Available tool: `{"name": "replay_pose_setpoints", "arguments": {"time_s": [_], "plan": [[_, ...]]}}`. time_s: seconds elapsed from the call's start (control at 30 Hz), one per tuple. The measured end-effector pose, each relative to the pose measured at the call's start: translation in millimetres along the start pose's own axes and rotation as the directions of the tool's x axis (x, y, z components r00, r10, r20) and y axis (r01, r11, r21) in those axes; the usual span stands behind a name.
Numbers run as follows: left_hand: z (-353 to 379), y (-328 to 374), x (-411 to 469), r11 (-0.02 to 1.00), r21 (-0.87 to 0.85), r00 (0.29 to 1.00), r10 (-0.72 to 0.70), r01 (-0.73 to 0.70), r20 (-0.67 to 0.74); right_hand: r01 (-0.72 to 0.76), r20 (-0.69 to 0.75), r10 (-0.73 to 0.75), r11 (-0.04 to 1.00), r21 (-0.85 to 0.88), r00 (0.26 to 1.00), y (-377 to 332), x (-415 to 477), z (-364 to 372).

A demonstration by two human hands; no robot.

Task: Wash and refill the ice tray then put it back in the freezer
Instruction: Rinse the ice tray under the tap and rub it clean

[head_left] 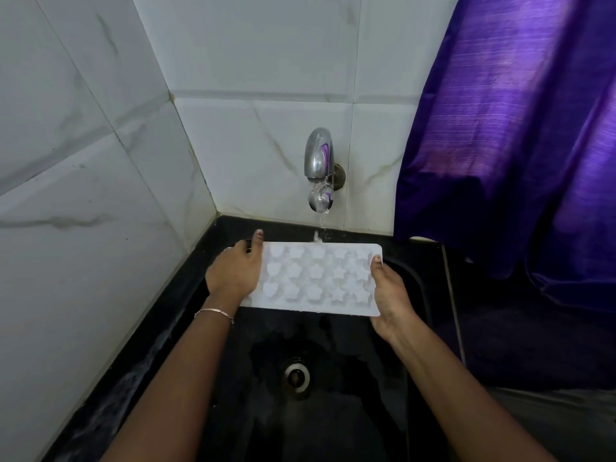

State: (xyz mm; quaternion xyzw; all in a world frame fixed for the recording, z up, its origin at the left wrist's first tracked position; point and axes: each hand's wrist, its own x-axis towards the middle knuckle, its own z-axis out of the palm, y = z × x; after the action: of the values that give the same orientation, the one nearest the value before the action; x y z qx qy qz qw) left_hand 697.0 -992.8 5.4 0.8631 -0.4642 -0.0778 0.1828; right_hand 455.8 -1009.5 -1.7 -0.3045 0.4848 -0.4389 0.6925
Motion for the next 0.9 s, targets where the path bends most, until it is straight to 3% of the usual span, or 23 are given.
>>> {"name": "replay_pose_setpoints", "arguments": {"time_s": [0.07,0.1,0.13,0.2,0.23,0.3,0.37,0.47,0.6,0.7,0.8,0.9], "plan": [[-6.2,-6.9,-3.8,0.941,-0.292,0.983,-0.149,0.174,0.104,-0.021,0.005,0.021,1.0,-0.009,1.0,-2.8,0.9,2.6],[-9.1,-9.6,-5.8,0.811,-0.514,0.955,-0.179,0.28,0.238,-0.027,0.013,0.027,0.999,-0.016,1.0,-5.1,2.0,3.8],[-11.9,-11.5,-9.9,0.598,-0.694,0.903,-0.129,0.4,0.409,-0.022,0.018,0.023,0.999,-0.039,1.0,-7.5,3.9,5.3],[-13.4,-19.2,-19.4,0.213,-0.803,0.813,0.059,0.557,0.58,0.064,-0.007,-0.066,0.982,-0.176,0.998,-13.6,8.2,10.7],[-12.6,-22.3,-25.6,0.104,-0.807,0.801,0.105,0.581,0.59,0.144,-0.024,-0.159,0.94,-0.309,0.987,-16.3,11.3,13.5],[-7.6,-26.2,-34.4,0.019,-0.83,0.827,0.064,0.558,0.558,0.293,-0.003,-0.375,0.731,-0.616,0.927,-21.5,19.2,17.0],[-3.7,-28.8,-39.8,-0.01,-0.865,0.864,-0.042,0.502,0.502,0.348,0.13,-0.433,0.474,-0.809,0.892,-26.4,24.3,21.0],[-1.8,-29.0,-47.5,0.008,-0.893,0.888,-0.103,0.451,0.448,0.462,0.383,-0.356,0.17,-0.871,0.852,-26.3,28.2,31.5],[-3.5,-13.7,-48.9,0.019,-0.9,0.894,-0.129,0.436,0.43,0.393,0.444,-0.365,-0.209,-0.896,0.819,-16.2,21.9,47.1],[-1.5,0.2,-44.0,0.025,-0.898,0.882,-0.207,0.438,0.424,0.456,0.534,-0.289,-0.298,-0.839,0.795,-1.0,11.2,62.3],[5.2,1.7,-46.7,0.088,-0.9,0.9,-0.143,0.427,0.413,0.537,0.62,-0.243,-0.331,-0.776,0.746,9.3,8.7,72.0],[9.5,0.5,-46.5,0.084,-0.903,0.902,-0.14,0.422,0.409,0.599,0.695,-0.202,-0.38,-0.705,0.69,10.1,11.3,72.7]]}}
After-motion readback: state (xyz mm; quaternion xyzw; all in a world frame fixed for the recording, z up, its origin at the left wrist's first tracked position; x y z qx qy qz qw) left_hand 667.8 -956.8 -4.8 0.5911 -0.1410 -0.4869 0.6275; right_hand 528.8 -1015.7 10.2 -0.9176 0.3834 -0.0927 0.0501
